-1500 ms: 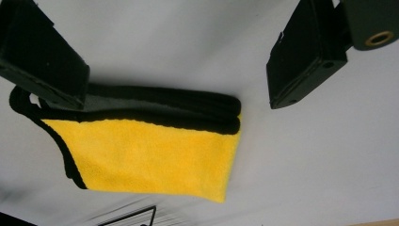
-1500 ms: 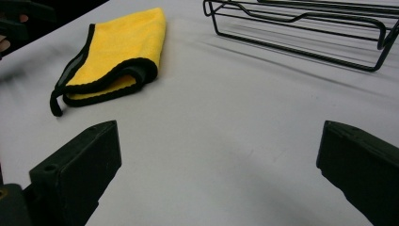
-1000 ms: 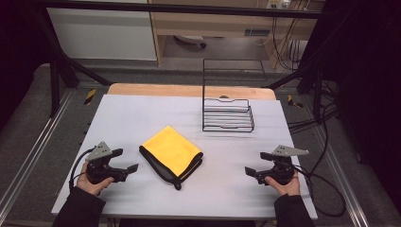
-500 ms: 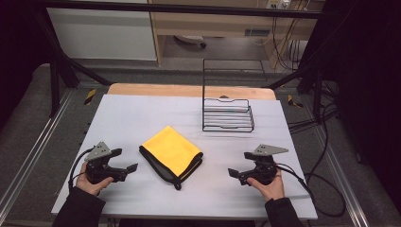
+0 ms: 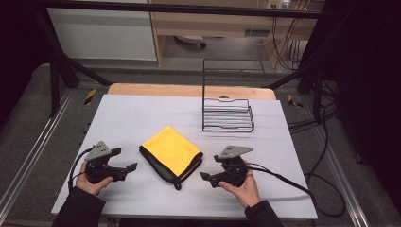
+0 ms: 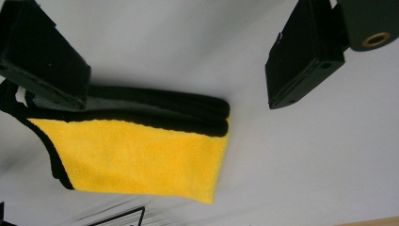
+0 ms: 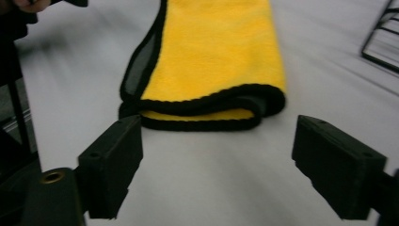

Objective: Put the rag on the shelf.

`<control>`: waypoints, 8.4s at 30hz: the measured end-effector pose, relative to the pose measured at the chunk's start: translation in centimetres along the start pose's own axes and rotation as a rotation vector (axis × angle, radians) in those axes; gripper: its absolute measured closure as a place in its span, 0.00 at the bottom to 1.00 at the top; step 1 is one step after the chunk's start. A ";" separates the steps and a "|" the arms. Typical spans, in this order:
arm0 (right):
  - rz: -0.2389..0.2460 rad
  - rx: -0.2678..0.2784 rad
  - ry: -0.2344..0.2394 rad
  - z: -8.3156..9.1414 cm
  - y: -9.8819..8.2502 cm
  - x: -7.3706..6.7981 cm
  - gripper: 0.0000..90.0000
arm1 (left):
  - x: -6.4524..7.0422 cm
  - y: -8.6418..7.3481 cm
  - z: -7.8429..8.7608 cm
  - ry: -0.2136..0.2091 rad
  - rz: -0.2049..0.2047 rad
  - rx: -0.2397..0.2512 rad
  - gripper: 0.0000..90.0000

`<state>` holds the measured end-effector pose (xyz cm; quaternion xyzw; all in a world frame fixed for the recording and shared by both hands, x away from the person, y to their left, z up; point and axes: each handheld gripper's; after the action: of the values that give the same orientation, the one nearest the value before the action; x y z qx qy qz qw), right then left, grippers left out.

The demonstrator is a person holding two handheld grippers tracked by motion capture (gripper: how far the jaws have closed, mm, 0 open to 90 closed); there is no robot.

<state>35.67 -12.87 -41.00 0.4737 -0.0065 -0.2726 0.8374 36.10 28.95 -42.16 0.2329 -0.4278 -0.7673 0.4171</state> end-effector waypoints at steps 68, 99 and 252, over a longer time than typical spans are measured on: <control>-0.128 -0.030 -0.137 -1.8 0.6 2.8 0.53 | 0.6 0.0 -0.4 -0.012 -0.022 -0.024 0.09; -0.307 -0.074 -0.182 -1.8 -1.7 0.3 0.93 | 0.9 0.0 -0.5 -0.023 -0.031 -0.036 0.10; -0.169 0.169 -0.067 -0.5 2.6 6.3 0.93 | 8.2 8.4 -9.0 -0.051 -0.002 -0.067 0.88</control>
<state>42.31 -14.37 -40.73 0.5322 -0.0173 -0.3562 0.7678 41.74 15.51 -39.71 0.1999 -0.4121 -0.7873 0.4128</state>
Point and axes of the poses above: each handheld gripper's, and its own axes: z roughly backward along the jaws, y roughly out of its top, x roughly to its right, and after that the axes turned 10 degrees about y, right-handed
